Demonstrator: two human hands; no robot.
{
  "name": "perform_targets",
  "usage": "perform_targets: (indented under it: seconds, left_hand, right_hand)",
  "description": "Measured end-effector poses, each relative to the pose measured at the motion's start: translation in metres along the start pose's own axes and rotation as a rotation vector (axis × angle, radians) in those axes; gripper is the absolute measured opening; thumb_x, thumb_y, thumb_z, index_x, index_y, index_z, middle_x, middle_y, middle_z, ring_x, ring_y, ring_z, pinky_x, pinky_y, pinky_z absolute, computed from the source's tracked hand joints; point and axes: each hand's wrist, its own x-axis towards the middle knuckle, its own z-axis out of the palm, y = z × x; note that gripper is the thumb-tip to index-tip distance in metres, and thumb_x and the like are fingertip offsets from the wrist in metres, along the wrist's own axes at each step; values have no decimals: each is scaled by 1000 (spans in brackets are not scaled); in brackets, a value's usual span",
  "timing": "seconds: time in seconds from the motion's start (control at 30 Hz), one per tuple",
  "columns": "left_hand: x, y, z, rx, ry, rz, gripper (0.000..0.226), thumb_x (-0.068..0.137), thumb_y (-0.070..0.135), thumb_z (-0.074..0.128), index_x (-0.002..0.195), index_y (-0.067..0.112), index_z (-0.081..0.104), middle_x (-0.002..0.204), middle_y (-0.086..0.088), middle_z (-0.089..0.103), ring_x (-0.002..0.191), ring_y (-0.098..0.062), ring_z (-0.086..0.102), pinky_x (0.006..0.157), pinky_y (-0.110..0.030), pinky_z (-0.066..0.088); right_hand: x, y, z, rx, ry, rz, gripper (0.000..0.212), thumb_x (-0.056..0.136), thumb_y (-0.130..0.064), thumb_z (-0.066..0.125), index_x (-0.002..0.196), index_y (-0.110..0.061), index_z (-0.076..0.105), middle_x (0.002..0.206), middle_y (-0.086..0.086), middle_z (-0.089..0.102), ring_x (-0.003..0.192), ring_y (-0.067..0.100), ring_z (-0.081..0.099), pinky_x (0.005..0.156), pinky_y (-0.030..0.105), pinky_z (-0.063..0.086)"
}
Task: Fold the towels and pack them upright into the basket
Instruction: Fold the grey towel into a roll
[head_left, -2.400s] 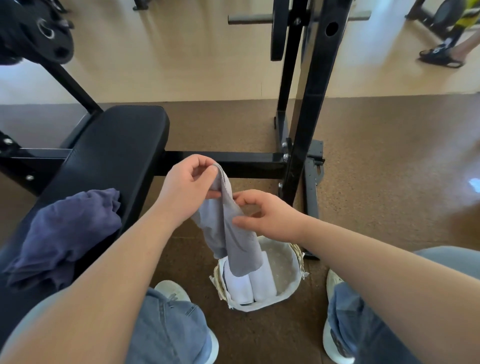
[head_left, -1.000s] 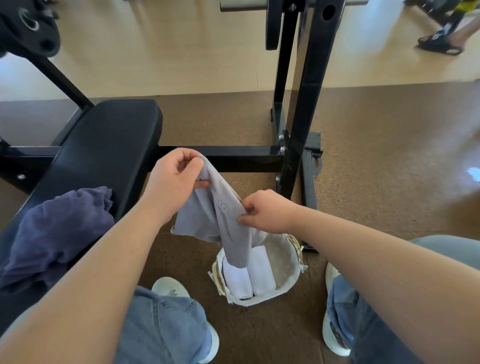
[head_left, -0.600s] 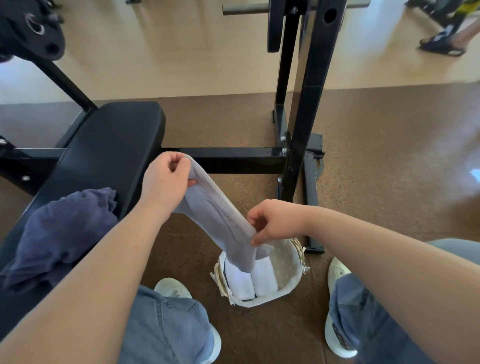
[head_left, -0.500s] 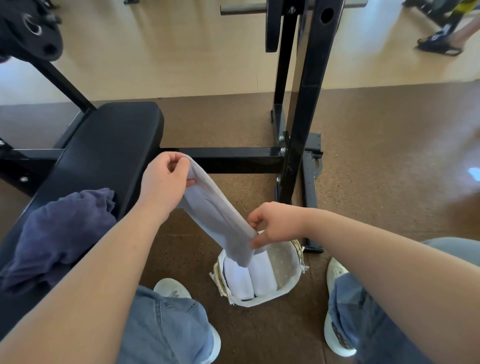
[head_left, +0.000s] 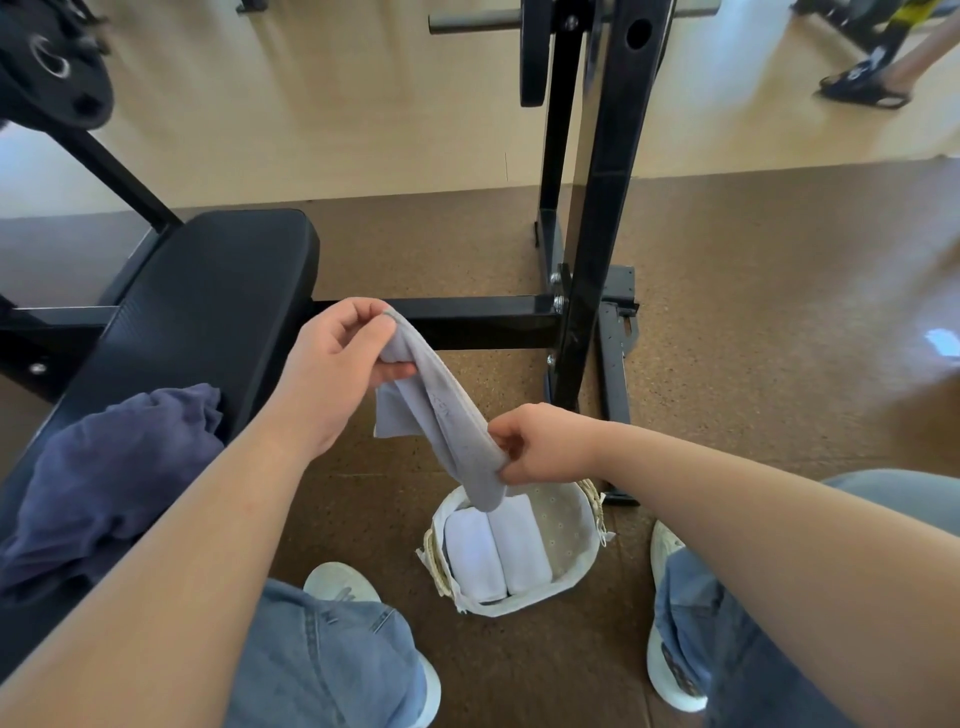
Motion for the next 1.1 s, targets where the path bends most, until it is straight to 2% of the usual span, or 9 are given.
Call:
perform_targets:
  seconds: [0.17, 0.33, 0.43, 0.5, 0.63, 0.73, 0.83, 0.93, 1.1]
  left_hand:
    - [0, 0, 0, 16, 14, 4, 15, 107, 18, 50, 112, 24, 63, 107, 3, 62, 107, -20, 65, 82, -32, 63]
    - [4, -1, -5, 57, 116, 18, 15, 107, 20, 50, 116, 24, 62, 107, 6, 61, 106, -18, 65, 79, -26, 61]
    - [3, -1, -4, 81, 129, 35, 14, 107, 21, 51, 112, 27, 62, 104, 9, 63, 103, -15, 66, 78, -25, 61]
    - [3, -1, -3, 86, 120, 46, 14, 107, 21, 52, 111, 28, 63, 103, 9, 63, 101, -13, 66, 76, -25, 62]
    - [1, 1, -3, 44, 91, 45, 17, 106, 19, 52, 105, 31, 63, 101, 10, 64, 95, -4, 68, 71, -21, 60]
    - [-2, 3, -4, -1, 30, 52, 17, 106, 16, 51, 106, 27, 64, 100, 8, 64, 95, -5, 69, 72, -23, 60]
    - [-3, 4, -5, -20, -49, 60, 18, 106, 15, 51, 105, 26, 65, 98, 9, 65, 97, -9, 70, 77, -29, 62]
    - [-4, 5, -6, -46, -95, 46, 18, 106, 14, 50, 103, 24, 65, 95, 11, 66, 99, -14, 69, 81, -36, 62]
    - [-4, 4, -6, -47, -79, 37, 18, 106, 14, 51, 104, 24, 65, 98, 7, 65, 101, -17, 69, 82, -37, 62]
  right_hand:
    - [-3, -9, -3, -23, 96, -77, 20, 87, -35, 79, 78, -30, 62, 94, -7, 58, 89, 14, 58, 83, 35, 56]
    - [-3, -8, -2, 11, 75, -55, 28, 88, -23, 74, 70, -17, 52, 75, -1, 56, 71, 15, 55, 74, 36, 54]
    - [0, -4, 4, 18, 49, -15, 16, 88, -24, 73, 98, -21, 61, 95, -3, 64, 88, 17, 63, 82, 32, 58]
    - [2, 0, 6, -4, 31, 13, 29, 91, -27, 72, 118, -20, 65, 106, 0, 69, 96, 19, 67, 88, 36, 61]
    - [5, 6, 5, -118, 62, 52, 27, 98, -31, 66, 115, -12, 75, 118, 7, 67, 108, 21, 63, 98, 42, 56]
    - [6, 8, 5, -95, 41, 48, 30, 96, -31, 69, 122, -17, 75, 160, 2, 37, 139, 16, 42, 113, 39, 43]
    - [9, 10, 9, -103, -46, 37, 33, 94, -31, 72, 125, -20, 75, 173, -9, 5, 147, 21, 39, 113, 38, 44]
    - [12, 8, 12, -143, -77, -9, 38, 95, -34, 70, 127, -14, 72, 165, -13, 25, 121, 20, 59, 100, 36, 55]
    - [14, 5, 16, -156, -109, 29, 36, 100, -39, 63, 125, -15, 70, 130, 1, 62, 106, 21, 62, 99, 42, 55]
